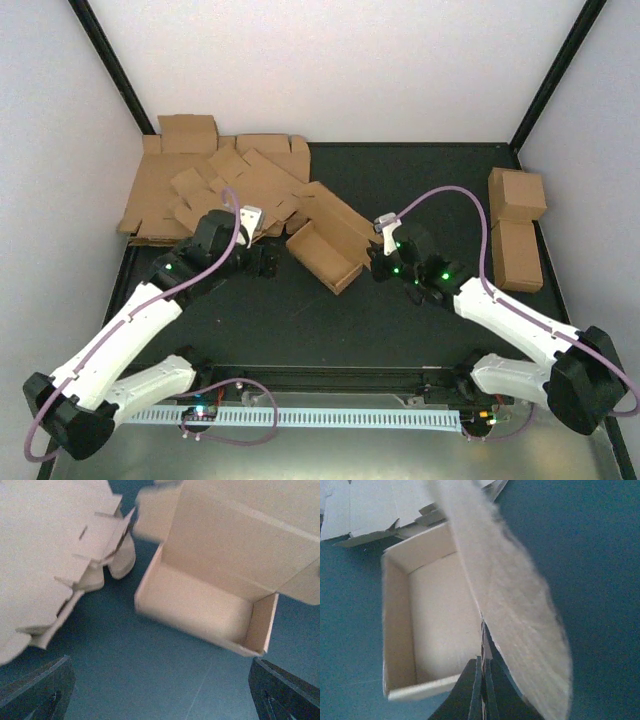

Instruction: Fold the paper box

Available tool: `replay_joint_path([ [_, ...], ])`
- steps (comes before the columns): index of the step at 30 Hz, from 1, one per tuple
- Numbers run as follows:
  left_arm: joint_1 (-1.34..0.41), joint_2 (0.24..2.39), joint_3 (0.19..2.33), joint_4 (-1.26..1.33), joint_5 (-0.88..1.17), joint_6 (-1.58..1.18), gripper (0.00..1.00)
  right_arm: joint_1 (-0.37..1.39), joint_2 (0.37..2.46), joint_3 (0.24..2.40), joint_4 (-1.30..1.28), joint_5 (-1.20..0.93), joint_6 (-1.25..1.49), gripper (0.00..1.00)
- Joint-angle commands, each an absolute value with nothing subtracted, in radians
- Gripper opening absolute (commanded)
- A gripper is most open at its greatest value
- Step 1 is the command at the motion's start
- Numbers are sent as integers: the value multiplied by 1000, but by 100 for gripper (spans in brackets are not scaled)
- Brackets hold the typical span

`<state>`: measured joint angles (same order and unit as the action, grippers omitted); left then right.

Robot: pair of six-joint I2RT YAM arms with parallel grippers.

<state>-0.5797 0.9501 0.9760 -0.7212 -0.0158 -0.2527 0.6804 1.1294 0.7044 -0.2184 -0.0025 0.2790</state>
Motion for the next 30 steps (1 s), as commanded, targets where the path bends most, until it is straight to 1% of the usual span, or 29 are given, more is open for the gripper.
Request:
replay_joint_path([
  [1,-519,910,881,-576,97,-312,99,682,1142,749,-238,24,273,2],
  [7,-454,945,798,-386,174,-311,99,683,1130,752,-259,7,228,2],
  [11,-441,968,773,-256,227,-276,99,682,1095,736,-261,-83,178,2],
  [16,-383,1067,775,-143,406,-216,99,683,1033,724,-313,-145,148,2],
  [19,-361,1138,802,-132,502,-165,99,682,996,727,-363,-168,135,2],
  [26,-359,1191,804,-23,555,-104,99,683,945,739,-425,-201,115,2],
  [30,-359,1198,817,-34,538,-75,99,683,944,749,-438,-209,108,2],
])
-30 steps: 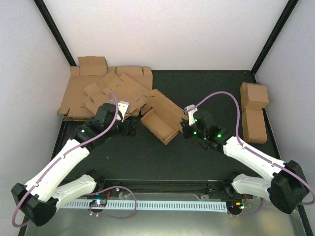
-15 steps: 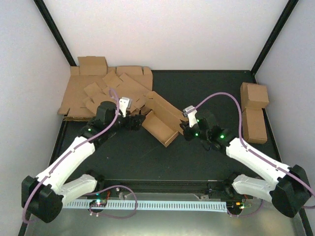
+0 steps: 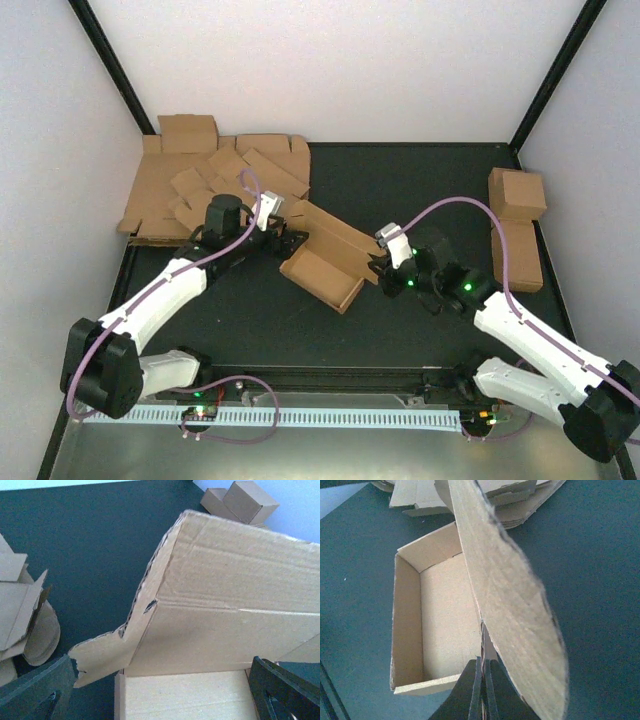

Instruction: Fold the paper box

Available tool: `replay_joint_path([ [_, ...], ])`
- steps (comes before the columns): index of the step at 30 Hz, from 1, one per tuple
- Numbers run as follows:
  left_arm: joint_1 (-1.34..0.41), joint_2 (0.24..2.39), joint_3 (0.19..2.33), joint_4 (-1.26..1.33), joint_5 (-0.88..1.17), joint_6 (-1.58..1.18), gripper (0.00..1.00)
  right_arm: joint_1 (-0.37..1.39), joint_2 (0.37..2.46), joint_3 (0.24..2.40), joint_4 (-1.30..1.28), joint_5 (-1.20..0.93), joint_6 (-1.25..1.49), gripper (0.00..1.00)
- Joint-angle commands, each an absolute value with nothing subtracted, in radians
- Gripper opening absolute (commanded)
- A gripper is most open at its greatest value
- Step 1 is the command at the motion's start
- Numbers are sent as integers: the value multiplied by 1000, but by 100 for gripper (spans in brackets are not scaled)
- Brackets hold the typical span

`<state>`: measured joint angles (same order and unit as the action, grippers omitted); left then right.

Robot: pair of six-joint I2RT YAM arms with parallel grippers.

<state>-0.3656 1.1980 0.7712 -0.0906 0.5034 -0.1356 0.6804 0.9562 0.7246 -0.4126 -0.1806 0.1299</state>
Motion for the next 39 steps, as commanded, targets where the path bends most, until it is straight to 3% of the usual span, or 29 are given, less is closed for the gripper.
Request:
replay_joint_path([
  [1,-359,1202,823,-46,521,-72,99,682,945,751,-439,-212,107,2],
  [8,-354,1249,883,-153,401,-23,99,682,954,769,-447,-232,99,2],
  [19,-334,1289,903,-103,636,40,97,682,952,798,-490,-245,80,2],
  [23,-334,1330,914,-113,676,33,85,683,953,802,-488,-235,84,2],
  [29,-334,1357,919,-135,673,24,74,683,960,811,-484,-237,85,2],
  [35,-334,1353,921,-155,595,-18,50,682,987,815,-473,-194,101,2],
  [39,-342,1372,938,-207,570,-46,38,683,1014,818,-443,-154,122,2],
])
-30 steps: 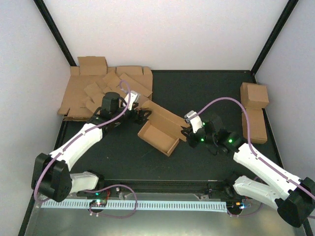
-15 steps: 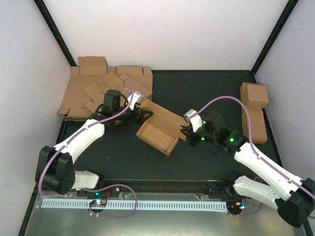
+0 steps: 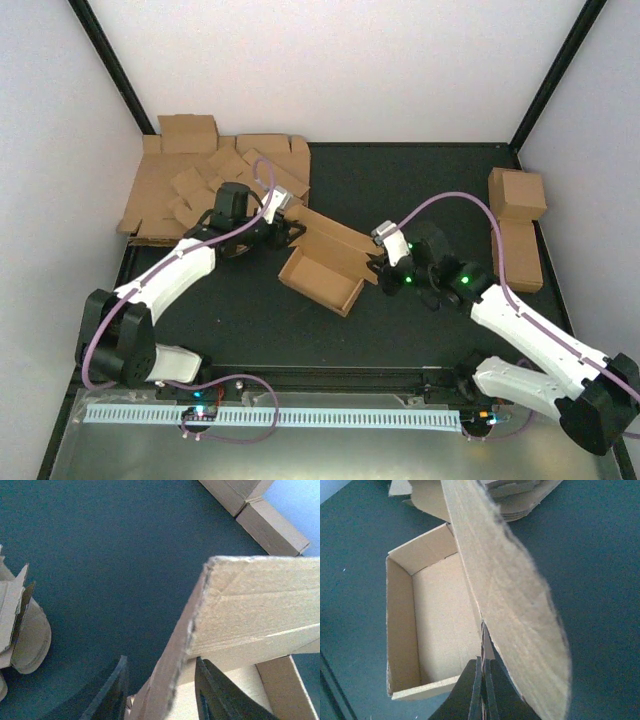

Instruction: Fold the paper box

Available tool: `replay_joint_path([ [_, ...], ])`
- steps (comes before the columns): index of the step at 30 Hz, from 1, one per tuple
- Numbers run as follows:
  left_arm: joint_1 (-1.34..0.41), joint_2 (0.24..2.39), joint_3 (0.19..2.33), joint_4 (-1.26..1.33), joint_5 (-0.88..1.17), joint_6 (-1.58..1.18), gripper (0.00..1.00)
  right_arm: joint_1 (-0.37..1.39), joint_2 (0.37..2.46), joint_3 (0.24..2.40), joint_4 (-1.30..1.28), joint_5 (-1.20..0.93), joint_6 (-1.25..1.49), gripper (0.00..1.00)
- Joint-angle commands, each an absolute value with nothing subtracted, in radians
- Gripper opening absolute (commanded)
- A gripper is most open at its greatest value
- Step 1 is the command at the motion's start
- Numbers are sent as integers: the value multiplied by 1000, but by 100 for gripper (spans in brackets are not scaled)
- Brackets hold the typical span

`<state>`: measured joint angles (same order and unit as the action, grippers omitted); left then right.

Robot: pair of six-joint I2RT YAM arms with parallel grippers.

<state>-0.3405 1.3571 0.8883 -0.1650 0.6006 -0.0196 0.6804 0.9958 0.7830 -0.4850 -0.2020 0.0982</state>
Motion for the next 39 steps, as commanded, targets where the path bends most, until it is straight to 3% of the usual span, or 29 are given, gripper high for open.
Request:
replay_joint_path([
  [1,-347,1370,935,-208,563,-54,36,682,1022,819,-434,-146,128,2],
  [6,-390,1366,934,-230,456,-103,26,682,1070,826,-380,-98,179,2],
  [12,-425,1336,889,-211,289,-213,34,682,1113,809,-276,-34,264,2],
  [24,-439,1320,830,-179,204,-241,29,683,1181,798,-204,-33,234,2],
  [25,-441,1322,831,-183,201,-241,30,683,1183,798,-204,-29,232,2],
  [27,-449,1322,837,-191,182,-239,44,684,1189,802,-206,-22,230,2],
  [31,-452,1306,838,-183,170,-238,53,684,1198,807,-208,-25,219,2],
  [39,-451,1308,899,-248,125,-228,49,684,1191,805,-222,-21,205,2],
])
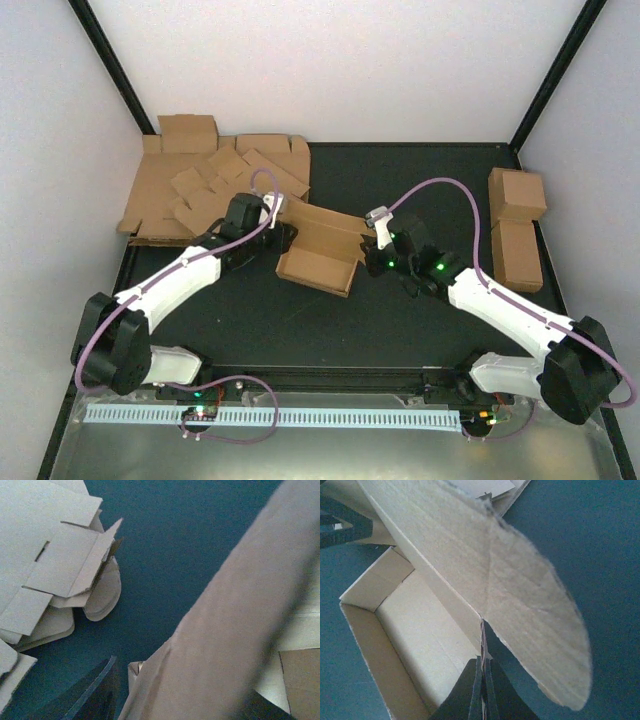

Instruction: Fold the paper box

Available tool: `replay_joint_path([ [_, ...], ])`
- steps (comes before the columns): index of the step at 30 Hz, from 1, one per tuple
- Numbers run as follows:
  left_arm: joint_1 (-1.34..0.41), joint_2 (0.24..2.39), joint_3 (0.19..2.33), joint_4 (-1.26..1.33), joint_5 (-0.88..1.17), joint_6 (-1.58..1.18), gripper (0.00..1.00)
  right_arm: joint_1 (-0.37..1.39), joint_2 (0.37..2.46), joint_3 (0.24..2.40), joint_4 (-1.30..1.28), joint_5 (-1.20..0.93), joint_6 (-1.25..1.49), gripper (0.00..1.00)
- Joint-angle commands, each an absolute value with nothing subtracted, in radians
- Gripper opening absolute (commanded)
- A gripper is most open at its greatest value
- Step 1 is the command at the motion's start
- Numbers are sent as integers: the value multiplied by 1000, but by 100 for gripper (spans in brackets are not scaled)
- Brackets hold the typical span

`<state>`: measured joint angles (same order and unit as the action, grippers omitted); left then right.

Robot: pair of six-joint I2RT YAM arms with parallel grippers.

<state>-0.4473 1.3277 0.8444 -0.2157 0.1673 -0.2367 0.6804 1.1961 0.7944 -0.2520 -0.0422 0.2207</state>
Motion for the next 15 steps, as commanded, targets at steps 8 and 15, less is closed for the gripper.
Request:
replay_joint_path([
  [8,-448,1261,895,-263,136,-220,28,684,1180,793,-225,-24,201,2],
  [15,-448,1270,896,-275,133,-217,32,684,1191,799,-231,-23,195,2],
])
